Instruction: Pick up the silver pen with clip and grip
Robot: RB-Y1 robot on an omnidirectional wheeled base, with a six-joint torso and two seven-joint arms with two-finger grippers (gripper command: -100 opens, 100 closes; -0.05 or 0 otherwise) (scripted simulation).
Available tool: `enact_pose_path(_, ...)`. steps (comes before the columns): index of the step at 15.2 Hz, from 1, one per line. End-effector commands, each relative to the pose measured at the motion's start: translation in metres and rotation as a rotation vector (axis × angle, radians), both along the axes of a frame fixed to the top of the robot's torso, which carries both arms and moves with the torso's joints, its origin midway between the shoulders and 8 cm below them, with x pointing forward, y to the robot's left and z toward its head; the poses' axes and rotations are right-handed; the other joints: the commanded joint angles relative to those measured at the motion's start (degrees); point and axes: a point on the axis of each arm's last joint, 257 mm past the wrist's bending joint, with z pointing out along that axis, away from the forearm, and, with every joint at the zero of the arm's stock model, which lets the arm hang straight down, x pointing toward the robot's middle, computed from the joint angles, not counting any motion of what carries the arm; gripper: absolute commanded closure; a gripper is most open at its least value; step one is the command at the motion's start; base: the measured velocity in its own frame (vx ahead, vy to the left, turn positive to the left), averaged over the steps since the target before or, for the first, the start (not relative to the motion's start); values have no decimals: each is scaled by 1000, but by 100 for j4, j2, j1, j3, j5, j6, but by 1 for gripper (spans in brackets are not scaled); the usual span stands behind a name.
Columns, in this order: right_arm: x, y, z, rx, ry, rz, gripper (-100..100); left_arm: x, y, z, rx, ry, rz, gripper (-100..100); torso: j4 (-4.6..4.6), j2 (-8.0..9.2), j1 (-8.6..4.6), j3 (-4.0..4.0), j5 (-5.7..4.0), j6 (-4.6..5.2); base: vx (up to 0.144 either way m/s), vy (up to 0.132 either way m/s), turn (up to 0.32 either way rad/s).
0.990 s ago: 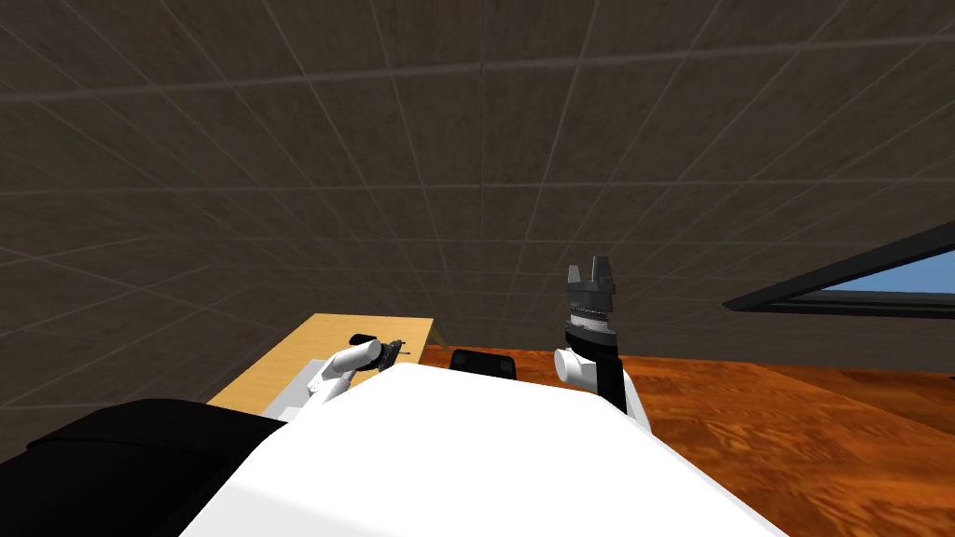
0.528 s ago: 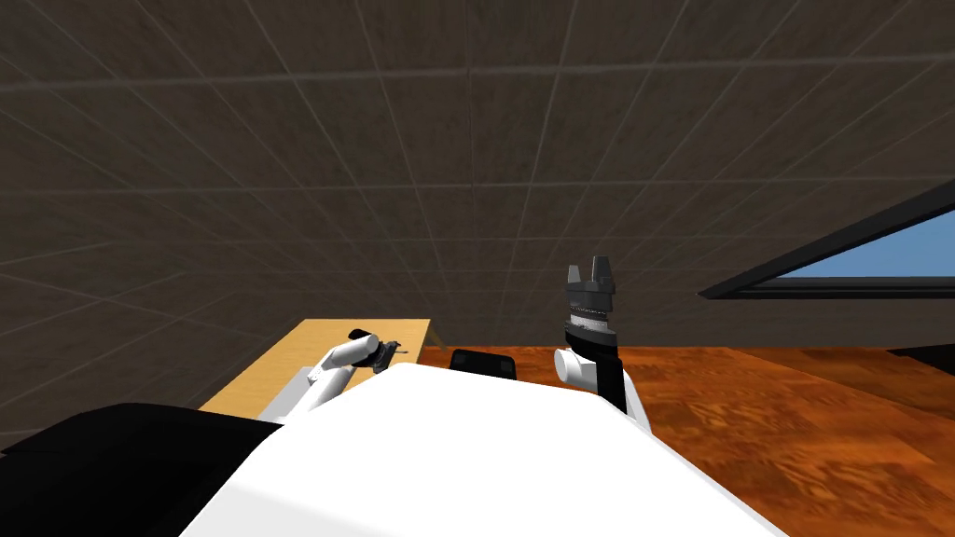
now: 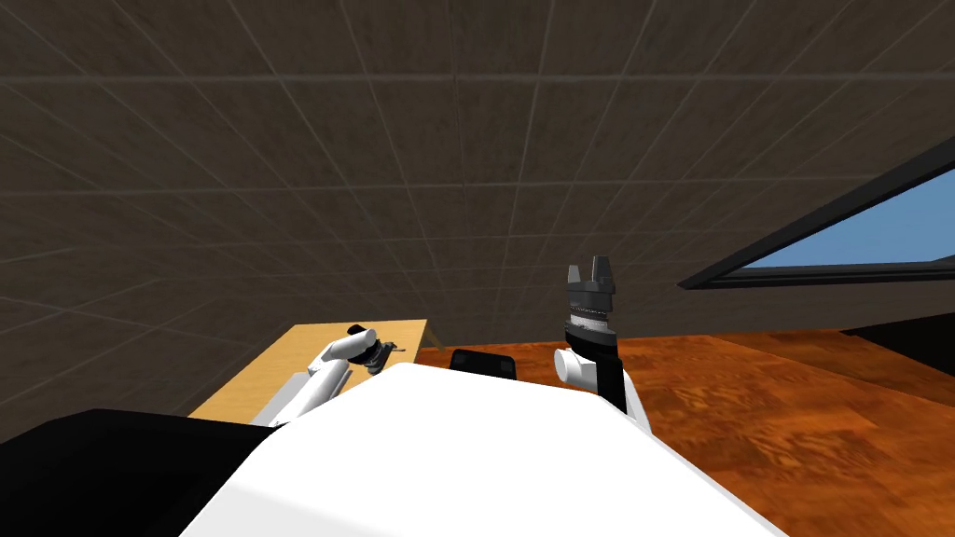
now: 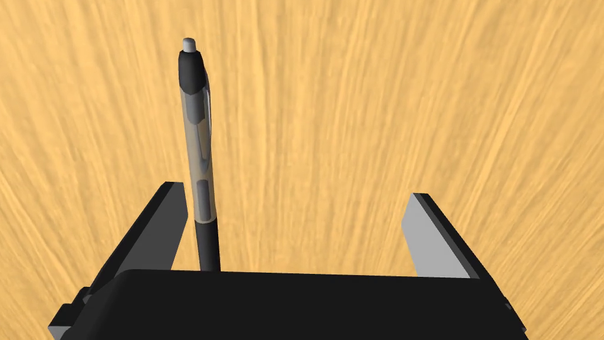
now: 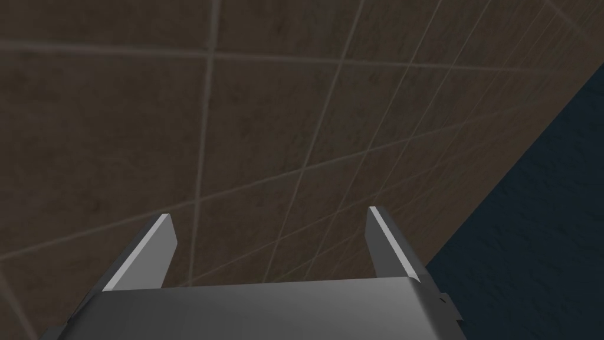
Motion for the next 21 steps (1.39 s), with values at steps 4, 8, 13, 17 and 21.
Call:
enact_pose_path(4,0,0,0,0,0,0,0,-5,5,0,-16,47,35,-100,-1,-2,0,-1,0,-1,-13,-14,-53)
enact_pose_path(8,0,0,0,0,0,0,0,-11,8,-10,-13,36,33,-100,-3,-8,2,-5,2,-3,8,-9,-24)
enact_pose_path(13,0,0,0,0,0,0,0,-22,13,-22,-12,34,41,-100,-5,-13,2,-8,2,-3,18,-9,-21)
enact_pose_path(17,0,0,0,0,0,0,0,-16,10,-15,-13,35,36,100,-3,-8,4,-5,1,-4,3,-2,4)
enact_pose_path(21,0,0,0,0,0,0,0,-7,7,-5,-12,37,31,100,0,5,7,2,0,-6,-22,12,30)
